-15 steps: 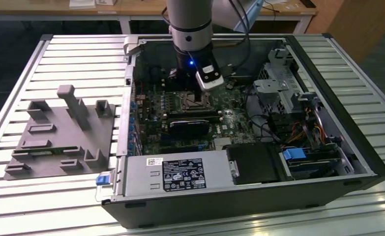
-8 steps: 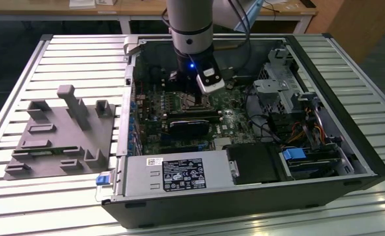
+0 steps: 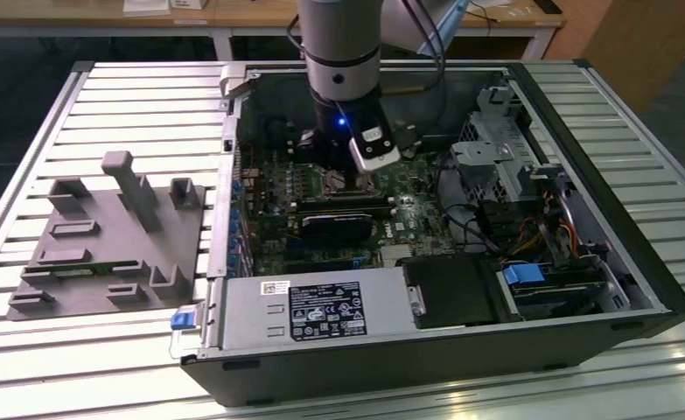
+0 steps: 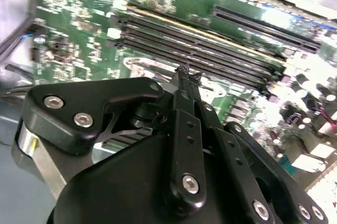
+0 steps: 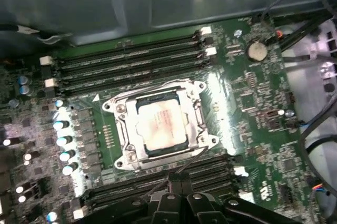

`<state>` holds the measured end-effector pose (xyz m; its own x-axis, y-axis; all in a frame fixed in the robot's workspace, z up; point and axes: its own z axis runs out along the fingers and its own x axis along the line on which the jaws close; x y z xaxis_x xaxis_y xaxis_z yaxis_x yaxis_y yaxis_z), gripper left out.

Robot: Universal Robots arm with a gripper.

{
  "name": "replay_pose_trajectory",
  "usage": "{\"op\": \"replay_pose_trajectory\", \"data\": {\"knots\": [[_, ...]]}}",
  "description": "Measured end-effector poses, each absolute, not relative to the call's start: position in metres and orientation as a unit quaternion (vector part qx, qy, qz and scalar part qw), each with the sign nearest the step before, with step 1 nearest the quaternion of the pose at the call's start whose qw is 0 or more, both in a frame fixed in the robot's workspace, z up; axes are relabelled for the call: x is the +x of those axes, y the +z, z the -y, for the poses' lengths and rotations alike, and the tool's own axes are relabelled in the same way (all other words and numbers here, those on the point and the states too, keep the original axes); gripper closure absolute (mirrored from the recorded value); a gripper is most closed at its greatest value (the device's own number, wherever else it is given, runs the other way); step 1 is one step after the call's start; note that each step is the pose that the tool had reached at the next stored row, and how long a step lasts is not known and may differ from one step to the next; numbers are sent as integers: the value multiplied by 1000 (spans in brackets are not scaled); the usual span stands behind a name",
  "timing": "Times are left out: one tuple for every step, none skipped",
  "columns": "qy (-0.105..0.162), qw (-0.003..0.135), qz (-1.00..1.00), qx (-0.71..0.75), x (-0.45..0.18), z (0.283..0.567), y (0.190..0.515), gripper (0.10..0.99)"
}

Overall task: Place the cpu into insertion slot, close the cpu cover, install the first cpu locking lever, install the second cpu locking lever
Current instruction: 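Install the second cpu locking lever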

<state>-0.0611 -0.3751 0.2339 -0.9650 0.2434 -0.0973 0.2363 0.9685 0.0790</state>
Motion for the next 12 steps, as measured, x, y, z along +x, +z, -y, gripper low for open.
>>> {"op": "replay_pose_trajectory", "data": {"knots": [[33, 47, -991, 121, -61, 375, 233, 980], [32, 41, -991, 121, -61, 375, 233, 980], [31, 38, -991, 121, -61, 375, 233, 980], [31, 38, -991, 121, -61, 375, 233, 980], [31, 38, -991, 121, -61, 375, 233, 980], [32, 38, -991, 121, -61, 375, 233, 980], [32, 38, -991, 121, -61, 375, 233, 980], [32, 38, -991, 121, -61, 375, 233, 980], [34, 38, -991, 121, -61, 376, 233, 980], [38, 38, -991, 121, -61, 376, 233, 980], [42, 38, -991, 120, -62, 376, 233, 980], [46, 39, -991, 120, -62, 377, 232, 980]]}}
